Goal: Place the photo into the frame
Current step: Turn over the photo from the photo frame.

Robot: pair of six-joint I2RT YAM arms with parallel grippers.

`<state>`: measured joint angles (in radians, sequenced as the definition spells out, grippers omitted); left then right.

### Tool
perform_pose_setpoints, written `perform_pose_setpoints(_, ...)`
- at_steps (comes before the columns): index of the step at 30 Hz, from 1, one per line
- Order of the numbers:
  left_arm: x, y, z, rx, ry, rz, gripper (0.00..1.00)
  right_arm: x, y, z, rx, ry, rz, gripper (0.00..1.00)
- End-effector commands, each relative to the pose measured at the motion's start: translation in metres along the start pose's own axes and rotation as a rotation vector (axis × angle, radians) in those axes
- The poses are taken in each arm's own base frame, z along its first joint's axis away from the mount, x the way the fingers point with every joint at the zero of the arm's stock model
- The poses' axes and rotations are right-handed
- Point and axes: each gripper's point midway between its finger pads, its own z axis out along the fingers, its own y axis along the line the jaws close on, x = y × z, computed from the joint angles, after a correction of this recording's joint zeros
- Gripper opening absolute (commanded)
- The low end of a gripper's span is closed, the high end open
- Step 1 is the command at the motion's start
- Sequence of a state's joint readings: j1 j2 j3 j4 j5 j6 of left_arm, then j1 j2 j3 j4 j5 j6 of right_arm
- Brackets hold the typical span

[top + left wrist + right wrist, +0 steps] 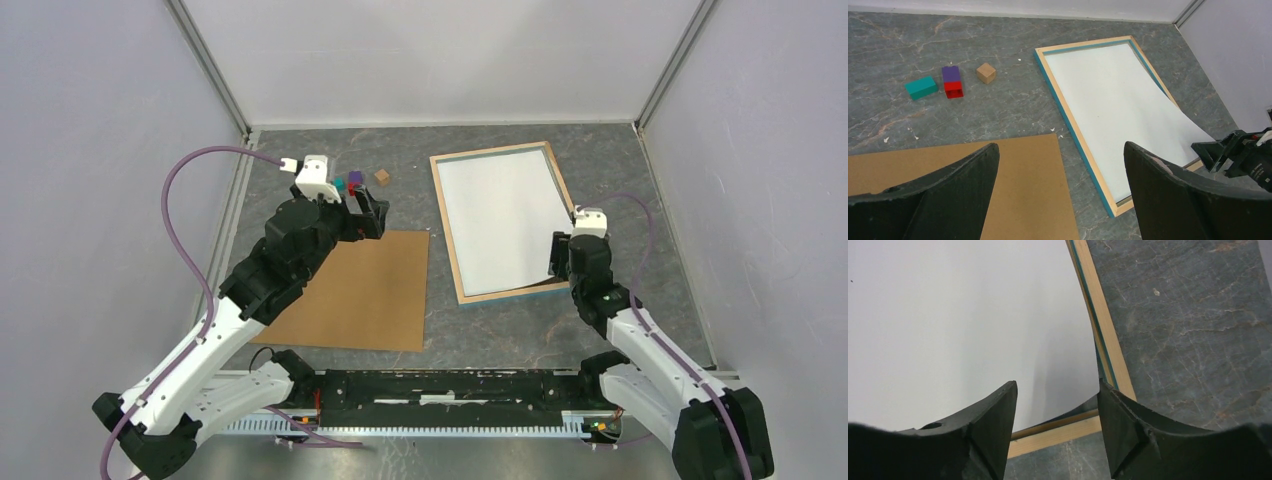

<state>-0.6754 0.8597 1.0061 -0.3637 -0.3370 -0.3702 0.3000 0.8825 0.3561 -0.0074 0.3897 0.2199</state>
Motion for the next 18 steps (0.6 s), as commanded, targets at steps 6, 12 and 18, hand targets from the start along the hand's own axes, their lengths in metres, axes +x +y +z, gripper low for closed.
perform_pose_setpoints(6, -0.003, -0.009, 0.007, 0.026, 0.0, -0.049, 1.0, -0.014, -0.002, -0.031, -0.033, 0.072, -0.01, 0.95)
perform_pose_setpoints(12, 0.009, -0.008, 0.018, 0.005, 0.042, -0.026, 1.0, -0.018, 0.031, -0.042, -0.198, 0.057, 0.067, 0.98)
perform_pose_setpoints(18, 0.022, 0.0, 0.032, -0.046, 0.082, 0.023, 1.0, 0.001, 0.113, -0.059, -0.48, 0.08, 0.143, 0.98)
